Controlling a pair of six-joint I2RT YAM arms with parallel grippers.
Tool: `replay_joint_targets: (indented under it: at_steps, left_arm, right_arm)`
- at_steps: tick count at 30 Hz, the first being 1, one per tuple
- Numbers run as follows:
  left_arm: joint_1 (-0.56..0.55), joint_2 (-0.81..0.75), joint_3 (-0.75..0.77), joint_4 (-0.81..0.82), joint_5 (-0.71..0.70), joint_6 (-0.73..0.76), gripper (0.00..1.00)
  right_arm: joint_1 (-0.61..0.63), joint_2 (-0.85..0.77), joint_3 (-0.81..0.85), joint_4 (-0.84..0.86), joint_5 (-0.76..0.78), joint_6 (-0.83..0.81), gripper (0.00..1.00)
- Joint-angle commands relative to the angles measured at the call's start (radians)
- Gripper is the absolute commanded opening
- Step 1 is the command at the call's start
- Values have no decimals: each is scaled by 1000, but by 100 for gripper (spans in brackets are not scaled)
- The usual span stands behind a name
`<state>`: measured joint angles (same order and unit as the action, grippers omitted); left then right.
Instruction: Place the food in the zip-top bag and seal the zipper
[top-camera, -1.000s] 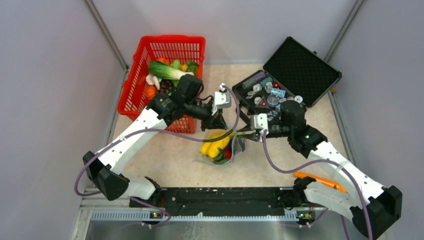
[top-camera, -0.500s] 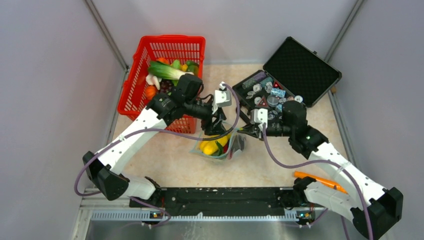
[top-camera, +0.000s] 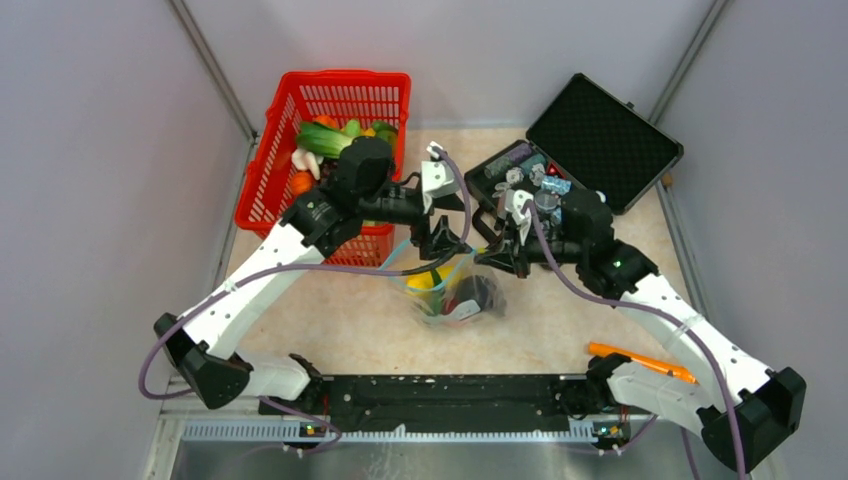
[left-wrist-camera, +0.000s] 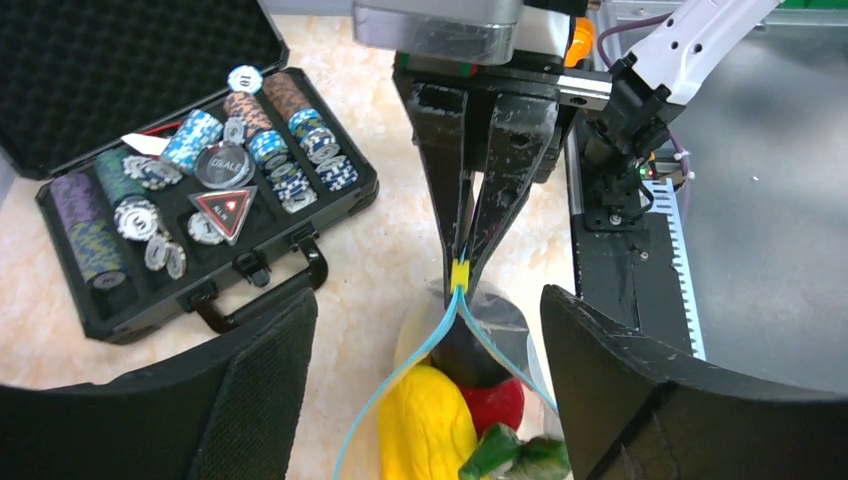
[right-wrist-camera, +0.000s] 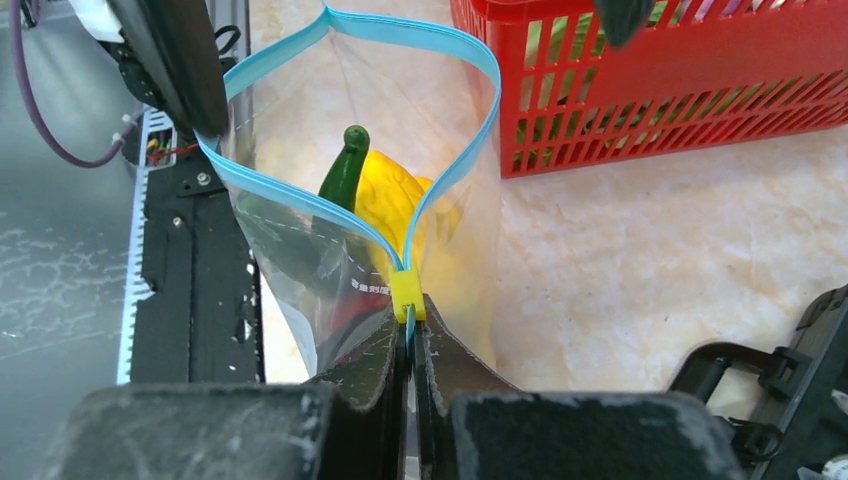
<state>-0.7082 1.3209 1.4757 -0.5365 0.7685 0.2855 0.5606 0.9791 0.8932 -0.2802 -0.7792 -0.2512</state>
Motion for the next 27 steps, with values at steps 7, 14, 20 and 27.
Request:
replay_joint_targets:
  at_steps: [7,14,20,27]
  left_arm:
    - [-100,73,7,52,-44,-25,62]
    - [-122,92,18,4,-94,3,38]
    - [-125,103,21,-41,-152,22,34]
    - [-130,122,33,-53,-147,33,13]
  right_arm:
    - [-4,0,9,68,10,131,0]
    - [-5,-5,4,76,21,145,0]
    - [-5,-15,3,75,12,141,0]
    - [-5,-22,3,80,1,136,0]
